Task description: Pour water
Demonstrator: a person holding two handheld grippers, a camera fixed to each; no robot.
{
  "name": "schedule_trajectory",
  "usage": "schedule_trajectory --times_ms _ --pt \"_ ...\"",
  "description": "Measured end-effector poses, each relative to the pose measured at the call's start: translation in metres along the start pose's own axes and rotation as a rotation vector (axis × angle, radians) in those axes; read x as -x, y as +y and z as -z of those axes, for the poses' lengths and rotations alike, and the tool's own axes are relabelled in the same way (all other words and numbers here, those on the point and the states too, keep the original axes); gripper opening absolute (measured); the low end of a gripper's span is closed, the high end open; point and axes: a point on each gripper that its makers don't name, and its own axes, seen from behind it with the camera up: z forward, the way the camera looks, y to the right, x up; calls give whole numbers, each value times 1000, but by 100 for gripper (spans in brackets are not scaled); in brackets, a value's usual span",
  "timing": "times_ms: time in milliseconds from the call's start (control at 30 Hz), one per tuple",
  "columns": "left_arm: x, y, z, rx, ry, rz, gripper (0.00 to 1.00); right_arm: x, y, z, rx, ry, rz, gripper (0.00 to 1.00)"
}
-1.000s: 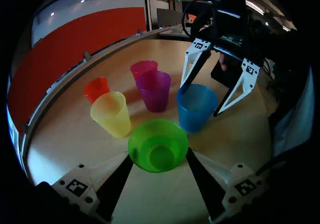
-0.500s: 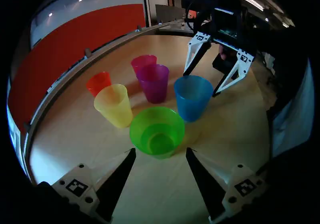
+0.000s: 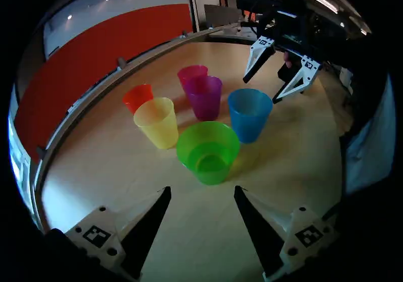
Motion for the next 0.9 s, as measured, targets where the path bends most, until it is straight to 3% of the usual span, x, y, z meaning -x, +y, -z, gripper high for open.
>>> schedule_trajectory --times_ms 500,900 --pt "7 -17 27 -99 44 68 93 -1 21 29 118 25 -79 98" --pt "6 -37 45 -223 116 154 93 -12 44 50 253 67 -166 98"
